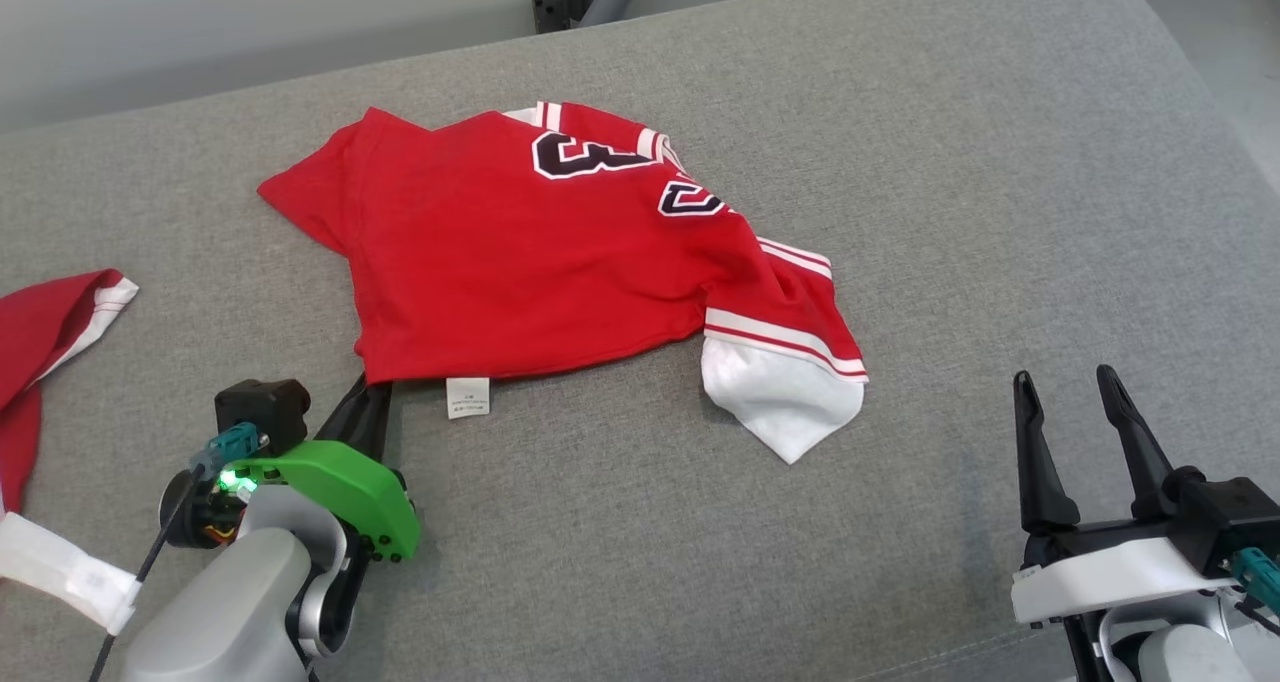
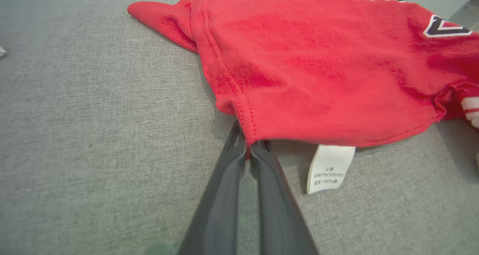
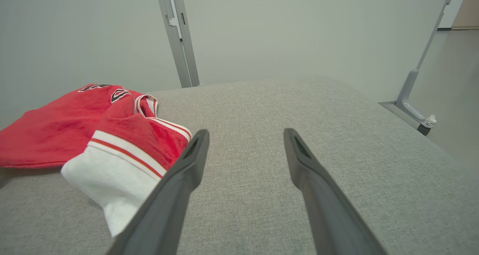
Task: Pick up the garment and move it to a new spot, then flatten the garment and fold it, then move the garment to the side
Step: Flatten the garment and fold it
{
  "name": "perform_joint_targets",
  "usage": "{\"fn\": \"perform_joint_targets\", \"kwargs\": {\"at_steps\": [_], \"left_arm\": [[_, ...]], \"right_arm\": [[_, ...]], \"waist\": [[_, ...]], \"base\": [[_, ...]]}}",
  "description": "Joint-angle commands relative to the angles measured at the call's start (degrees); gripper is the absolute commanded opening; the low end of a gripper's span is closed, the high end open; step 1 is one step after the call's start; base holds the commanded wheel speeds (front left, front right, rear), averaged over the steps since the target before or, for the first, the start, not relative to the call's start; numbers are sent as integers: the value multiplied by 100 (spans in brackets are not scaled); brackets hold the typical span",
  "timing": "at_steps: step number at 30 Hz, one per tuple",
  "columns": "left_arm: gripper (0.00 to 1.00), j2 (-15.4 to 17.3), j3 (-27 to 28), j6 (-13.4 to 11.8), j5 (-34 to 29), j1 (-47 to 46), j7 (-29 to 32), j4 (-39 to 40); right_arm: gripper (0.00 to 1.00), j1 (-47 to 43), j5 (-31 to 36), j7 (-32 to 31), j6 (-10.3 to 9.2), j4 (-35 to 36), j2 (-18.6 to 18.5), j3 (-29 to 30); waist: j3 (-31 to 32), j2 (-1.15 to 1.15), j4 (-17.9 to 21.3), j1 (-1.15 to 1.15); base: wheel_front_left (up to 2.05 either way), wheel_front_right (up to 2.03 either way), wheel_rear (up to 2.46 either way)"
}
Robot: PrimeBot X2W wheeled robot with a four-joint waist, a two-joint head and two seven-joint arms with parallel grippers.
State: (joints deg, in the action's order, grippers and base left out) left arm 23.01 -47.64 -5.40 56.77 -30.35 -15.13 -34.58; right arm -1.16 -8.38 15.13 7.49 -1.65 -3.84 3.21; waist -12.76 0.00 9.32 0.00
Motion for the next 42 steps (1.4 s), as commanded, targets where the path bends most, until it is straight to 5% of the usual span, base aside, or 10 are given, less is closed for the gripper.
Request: {"fn": "perform_joint_targets", "kwargs": {"at_steps": [1, 9, 16, 17, 18, 19, 28, 35, 38, 42], "left_arm": [[0, 164, -27, -63, -138, 103, 1, 90], [0, 900, -207, -500, -361, 685, 234, 974], [0, 1174, -264, -996, -287, 1250, 425, 1346], [22, 1147, -233, -1043, -255, 1299, 387, 1358], [67, 1136, -217, -1089, -264, 1331, 345, 1351], [100, 1133, -207, -1141, -303, 1357, 313, 1328], [100, 1095, 671, -1661, -350, 1752, -8, 1670], [100, 872, 2242, -2250, -1431, 2575, -6, 2807], [100, 697, 2438, -2120, -1841, 2820, -7, 3247], [100, 578, 1907, -1730, -2308, 2674, 20, 3681]], "right_arm": [[100, -55, 42, 3, 1, 14, -5, 24], [100, -166, 25, 3, 1, 26, 9, 50], [100, -76, 47, 3, 1, 41, -14, 32], [100, -75, 52, 3, 1, 41, -31, 23], [100, -77, 54, 3, 1, 40, -41, 22], [100, -78, 52, 3, 1, 39, -48, 20], [100, -121, 54, 3, 1, 98, -108, 64], [100, -188, 36, 2, 1, 188, -143, 165], [100, -189, 37, 2, 1, 195, -148, 161], [100, -130, 23, 2, 1, 162, -156, 84]], "waist": [[58, 0, -92, 0], [131, 0, -437, 0], [84, 0, -582, 0], [74, 0, -597, 0], [66, 0, -608, 0], [59, 0, -616, 0], [105, 0, -594, 0], [184, 0, -573, 0], [205, 0, -547, 0], [231, 0, -440, 0]], "base": [[0, 0, 0], [0, 0, 0], [0, 0, 0], [0, 0, 0], [0, 0, 0], [0, 0, 0], [0, 0, 0], [0, 0, 0], [0, 0, 0], [0, 0, 0]]}}
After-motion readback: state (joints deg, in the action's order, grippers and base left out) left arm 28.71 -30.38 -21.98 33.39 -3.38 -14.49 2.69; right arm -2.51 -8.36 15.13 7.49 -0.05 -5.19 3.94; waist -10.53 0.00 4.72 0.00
